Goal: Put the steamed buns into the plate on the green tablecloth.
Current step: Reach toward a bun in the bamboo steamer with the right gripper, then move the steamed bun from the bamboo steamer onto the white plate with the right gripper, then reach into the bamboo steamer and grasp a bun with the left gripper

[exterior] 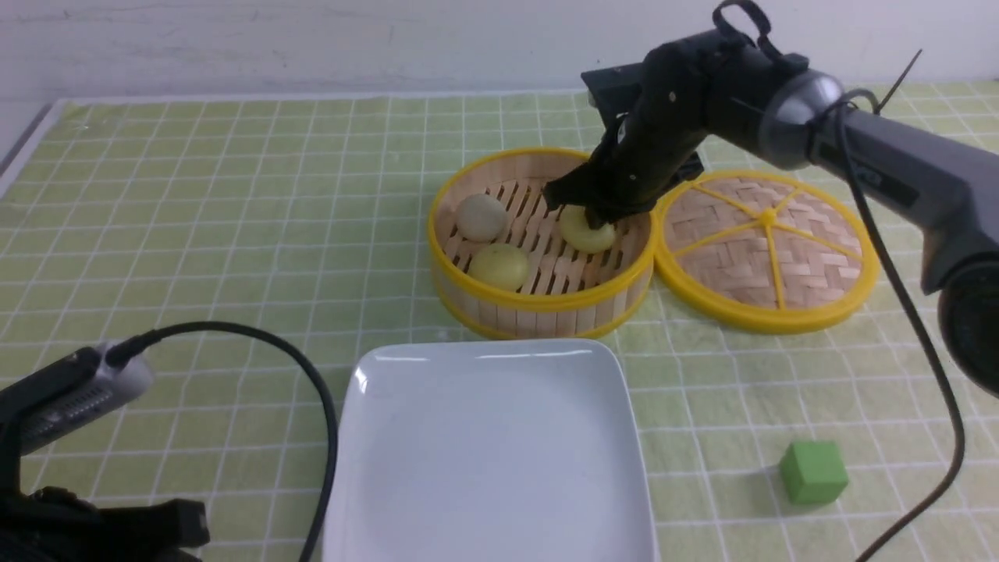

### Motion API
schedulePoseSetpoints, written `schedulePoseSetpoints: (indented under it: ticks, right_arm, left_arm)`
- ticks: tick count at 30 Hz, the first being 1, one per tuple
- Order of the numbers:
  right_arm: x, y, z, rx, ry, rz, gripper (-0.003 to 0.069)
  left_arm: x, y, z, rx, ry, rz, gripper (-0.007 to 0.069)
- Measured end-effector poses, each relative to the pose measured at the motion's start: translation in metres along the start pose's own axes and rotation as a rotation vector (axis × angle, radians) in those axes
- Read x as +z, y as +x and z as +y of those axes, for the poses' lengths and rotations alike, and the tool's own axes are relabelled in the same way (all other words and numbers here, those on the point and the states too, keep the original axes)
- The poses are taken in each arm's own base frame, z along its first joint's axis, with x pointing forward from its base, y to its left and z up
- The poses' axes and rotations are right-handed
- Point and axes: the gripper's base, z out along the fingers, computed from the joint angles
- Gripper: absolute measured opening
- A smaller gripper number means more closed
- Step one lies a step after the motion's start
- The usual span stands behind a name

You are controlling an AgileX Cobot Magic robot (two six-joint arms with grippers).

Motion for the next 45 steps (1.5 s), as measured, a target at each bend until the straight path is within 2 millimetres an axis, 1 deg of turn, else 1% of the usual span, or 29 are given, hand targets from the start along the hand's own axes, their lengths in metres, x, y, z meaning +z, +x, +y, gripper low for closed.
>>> schedulePoseSetpoints:
  ticks: [2, 3, 5, 7, 8, 10, 11, 12, 15, 16, 18, 22, 25, 26, 27, 28, 29, 31, 32, 34, 35, 36, 37, 38, 40, 41, 42, 43, 45]
  right_arm:
    - [-0.026, 0.000, 0.008, -0.033, -0.004, 0.035, 0.0014]
    - [-0.030, 0.001, 0.010, -0.038, -0.005, 0.040, 0.0015]
    - [-0.070, 0.000, 0.023, -0.078, -0.017, 0.053, 0.0015]
    - [-0.127, 0.007, 0.043, -0.129, -0.044, 0.063, 0.0015]
    - [-0.131, 0.007, 0.045, -0.133, -0.046, 0.058, 0.0015]
    - [-0.155, 0.026, 0.066, -0.176, -0.079, 0.079, 0.0015]
    - [-0.155, 0.031, 0.069, -0.183, -0.081, 0.092, 0.0015]
    - [-0.147, 0.052, 0.080, -0.192, -0.087, 0.172, 0.0015]
    - [-0.123, 0.082, 0.092, -0.190, -0.078, 0.283, 0.0015]
    - [-0.102, 0.101, 0.098, -0.182, -0.068, 0.334, 0.0015]
    - [-0.076, 0.122, 0.101, -0.161, -0.060, 0.355, 0.0019]
    - [-0.048, 0.136, 0.101, -0.144, -0.052, 0.359, 0.0063]
    - [-0.042, 0.137, 0.101, -0.144, -0.048, 0.369, 0.0202]
    - [-0.043, 0.137, 0.101, -0.144, -0.048, 0.370, 0.0202]
    - [-0.047, 0.135, 0.101, -0.147, -0.042, 0.388, 0.0293]
    - [-0.051, 0.132, 0.101, -0.153, -0.033, 0.404, 0.0336]
    - [-0.052, 0.131, 0.101, -0.154, -0.032, 0.407, 0.0344]
    - [-0.077, 0.114, 0.098, -0.204, -0.014, 0.405, 0.0395]
    - [-0.077, 0.114, 0.098, -0.204, -0.014, 0.405, 0.0395]
    - [-0.117, 0.090, 0.088, -0.241, -0.008, 0.290, 0.0351]
    - [-0.120, 0.089, 0.087, -0.242, -0.007, 0.282, 0.0344]
    - [-0.142, 0.086, 0.075, -0.228, -0.001, 0.244, 0.0258]
    - [-0.145, 0.086, 0.074, -0.224, -0.001, 0.240, 0.0246]
    - [-0.166, 0.091, 0.057, -0.203, 0.015, 0.224, 0.0136]
    - [-0.175, 0.097, 0.048, -0.193, 0.025, 0.226, 0.0073]
    - [-0.186, 0.113, 0.029, -0.178, 0.047, 0.247, 0.0001]
    - [-0.187, 0.115, 0.027, -0.174, 0.049, 0.250, -0.0002]
    - [-0.193, 0.134, 0.008, -0.157, 0.071, 0.288, -0.0014]
    - [-0.199, 0.156, -0.012, -0.120, 0.094, 0.324, -0.0015]
  left_arm:
    - [0.000, 0.000, 0.000, 0.000, 0.000, 0.000, 0.0103]
    - [0.000, 0.000, 0.000, 0.000, 0.000, 0.000, 0.0103]
    - [0.000, 0.000, 0.000, 0.001, -0.001, 0.000, 0.0104]
    - [0.000, 0.000, 0.000, 0.001, -0.001, -0.002, 0.0107]
    - [0.000, 0.000, 0.000, 0.001, -0.001, -0.002, 0.0107]
    - [0.000, -0.001, 0.000, 0.002, -0.002, -0.008, 0.0108]
    - [0.000, -0.001, 0.000, 0.002, -0.002, -0.010, 0.0108]
    - [0.000, -0.001, 0.000, 0.003, -0.002, -0.018, 0.0109]
    - [0.000, -0.002, 0.000, 0.003, -0.001, -0.024, 0.0115]
    - [0.000, -0.002, 0.000, 0.004, -0.002, -0.028, 0.0118]
    - [0.000, -0.003, 0.000, 0.003, -0.002, -0.033, 0.0122]
    - [0.000, -0.004, 0.000, 0.003, -0.001, -0.047, 0.0126]
    - [0.000, -0.005, 0.000, 0.003, 0.000, -0.051, 0.0127]
    - [0.000, -0.005, 0.000, 0.003, 0.000, -0.051, 0.0128]
    - [0.000, -0.005, 0.000, 0.004, 0.000, -0.051, 0.0129]
    - [0.000, -0.005, 0.000, 0.004, 0.000, -0.051, 0.0130]
    - [0.000, -0.005, 0.000, 0.004, 0.000, -0.051, 0.0131]
    - [0.000, -0.005, 0.000, 0.004, 0.000, -0.051, 0.0137]
    - [0.000, -0.005, 0.000, 0.004, 0.000, -0.051, 0.0137]
    - [0.000, -0.005, 0.000, 0.005, -0.002, -0.054, 0.0141]
    - [0.000, -0.005, 0.000, 0.005, -0.002, -0.055, 0.0141]
    - [0.000, -0.005, 0.000, 0.007, -0.004, -0.060, 0.0143]
    - [0.000, -0.006, 0.000, 0.008, -0.005, -0.061, 0.0143]
    - [0.000, -0.006, 0.000, 0.009, -0.006, -0.062, 0.0143]
    - [0.000, -0.006, 0.000, 0.009, -0.006, -0.062, 0.0143]
    - [-0.003, -0.008, -0.001, 0.013, -0.004, -0.063, 0.0141]
    - [-0.003, -0.008, -0.001, 0.014, -0.004, -0.059, 0.0141]
    - [-0.009, -0.014, -0.005, 0.031, -0.009, -0.057, 0.0135]
    - [-0.019, -0.028, -0.013, 0.056, -0.013, -0.056, 0.0120]
